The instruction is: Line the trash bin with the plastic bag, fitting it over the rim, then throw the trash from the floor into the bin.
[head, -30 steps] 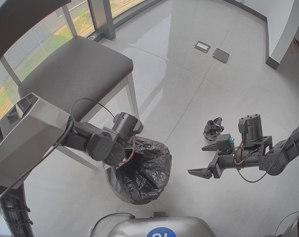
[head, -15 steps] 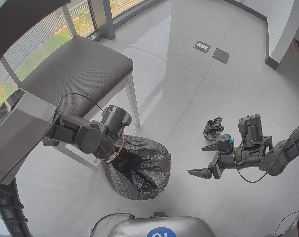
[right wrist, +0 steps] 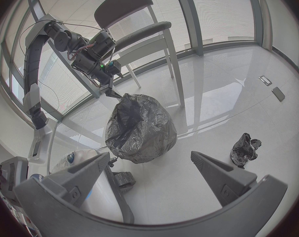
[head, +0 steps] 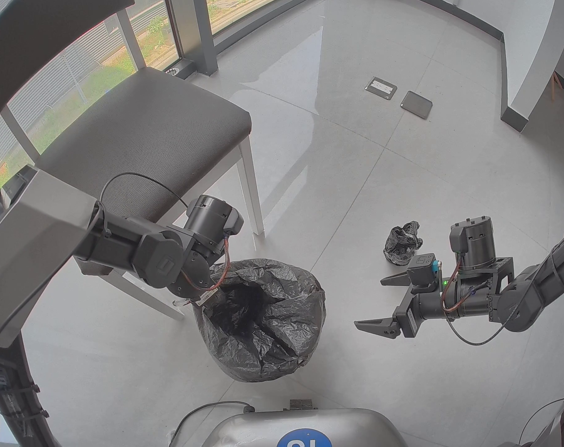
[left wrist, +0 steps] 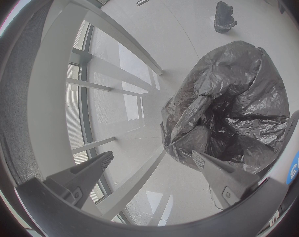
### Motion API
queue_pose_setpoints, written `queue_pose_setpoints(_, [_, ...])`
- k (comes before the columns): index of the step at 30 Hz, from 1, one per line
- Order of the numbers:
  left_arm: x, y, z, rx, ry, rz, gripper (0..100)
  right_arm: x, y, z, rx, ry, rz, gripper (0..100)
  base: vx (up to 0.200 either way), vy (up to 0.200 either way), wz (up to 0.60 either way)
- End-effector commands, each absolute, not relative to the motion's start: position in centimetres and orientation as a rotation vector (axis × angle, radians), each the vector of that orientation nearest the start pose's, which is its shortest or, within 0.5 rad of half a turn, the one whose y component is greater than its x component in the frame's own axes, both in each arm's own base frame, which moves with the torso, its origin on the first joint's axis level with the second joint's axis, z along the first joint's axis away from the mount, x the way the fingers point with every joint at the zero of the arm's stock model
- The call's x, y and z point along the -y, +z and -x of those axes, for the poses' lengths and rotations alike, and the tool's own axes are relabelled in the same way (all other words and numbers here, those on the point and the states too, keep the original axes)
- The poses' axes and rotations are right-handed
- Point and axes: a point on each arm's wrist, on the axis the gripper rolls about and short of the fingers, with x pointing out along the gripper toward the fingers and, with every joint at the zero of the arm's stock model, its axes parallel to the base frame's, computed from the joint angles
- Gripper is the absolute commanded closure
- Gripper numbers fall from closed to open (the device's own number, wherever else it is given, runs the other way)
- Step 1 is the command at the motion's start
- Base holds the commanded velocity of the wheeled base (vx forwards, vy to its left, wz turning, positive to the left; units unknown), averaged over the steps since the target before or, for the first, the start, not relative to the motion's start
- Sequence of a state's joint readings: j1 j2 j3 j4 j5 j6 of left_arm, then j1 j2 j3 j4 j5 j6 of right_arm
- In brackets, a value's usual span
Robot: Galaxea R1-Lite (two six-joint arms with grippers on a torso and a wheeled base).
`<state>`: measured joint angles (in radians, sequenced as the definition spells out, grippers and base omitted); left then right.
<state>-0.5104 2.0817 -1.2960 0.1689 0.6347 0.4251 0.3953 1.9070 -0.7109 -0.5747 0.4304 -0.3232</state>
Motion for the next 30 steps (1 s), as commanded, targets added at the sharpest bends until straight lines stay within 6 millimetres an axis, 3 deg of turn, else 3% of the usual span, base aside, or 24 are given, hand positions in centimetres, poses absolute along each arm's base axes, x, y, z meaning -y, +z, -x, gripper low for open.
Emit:
queue_pose_setpoints(1, [17.7,11.7,-33.4,-0.814,-0.068,-0.917,0,-13.0,9.0,-28.7,-0.503,0.895,0.284,0,0.000,0.000,0.00])
queue_pose_setpoints(8, [18.3,10.2,-33.5,-0.844,-0.092,-0.931,0,-13.1,9.0,-28.6,-0.503,0.898,0.284,0,0.000,0.000,0.00])
queue_pose_setpoints(15, [21.8,9.4,-33.0,-0.806,-0.197,-0.930,0,-13.3,9.1,-28.4,-0.497,0.907,0.288,0,0.000,0.000,0.00])
queue_pose_setpoints(22, [26.1,7.4,-32.7,-0.774,-0.275,-0.980,0,-13.1,10.1,-27.9,-0.471,0.904,0.287,0,0.000,0.000,0.00])
queue_pose_setpoints(30, [28.4,5.9,-33.1,-0.756,-0.307,-1.001,0,-12.3,11.3,-27.3,-0.438,0.886,0.282,0,0.000,0.000,0.00])
